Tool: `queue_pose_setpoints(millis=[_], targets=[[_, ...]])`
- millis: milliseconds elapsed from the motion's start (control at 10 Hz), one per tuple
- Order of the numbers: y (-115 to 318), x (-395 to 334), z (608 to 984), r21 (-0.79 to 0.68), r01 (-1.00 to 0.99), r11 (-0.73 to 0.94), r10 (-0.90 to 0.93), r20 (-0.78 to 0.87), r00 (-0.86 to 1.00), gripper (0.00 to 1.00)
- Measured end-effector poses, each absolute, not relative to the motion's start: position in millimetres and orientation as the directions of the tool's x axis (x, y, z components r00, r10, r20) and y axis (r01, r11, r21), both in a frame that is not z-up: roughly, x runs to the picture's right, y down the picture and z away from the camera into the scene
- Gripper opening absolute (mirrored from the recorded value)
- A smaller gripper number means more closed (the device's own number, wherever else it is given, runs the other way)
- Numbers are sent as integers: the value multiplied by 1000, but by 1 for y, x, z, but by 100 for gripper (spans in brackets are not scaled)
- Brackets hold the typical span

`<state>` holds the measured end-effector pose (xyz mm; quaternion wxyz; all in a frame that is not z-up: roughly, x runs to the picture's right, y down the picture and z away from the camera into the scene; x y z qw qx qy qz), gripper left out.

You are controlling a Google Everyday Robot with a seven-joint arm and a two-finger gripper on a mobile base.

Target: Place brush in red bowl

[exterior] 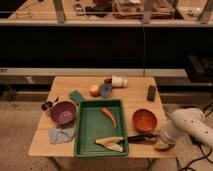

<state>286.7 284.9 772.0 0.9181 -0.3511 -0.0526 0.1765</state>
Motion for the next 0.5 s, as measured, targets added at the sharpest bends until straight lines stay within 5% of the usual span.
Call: queue_pose_setpoints(millis=[500], targets=[[253, 303, 736, -663, -315, 679, 402, -24, 915, 10]])
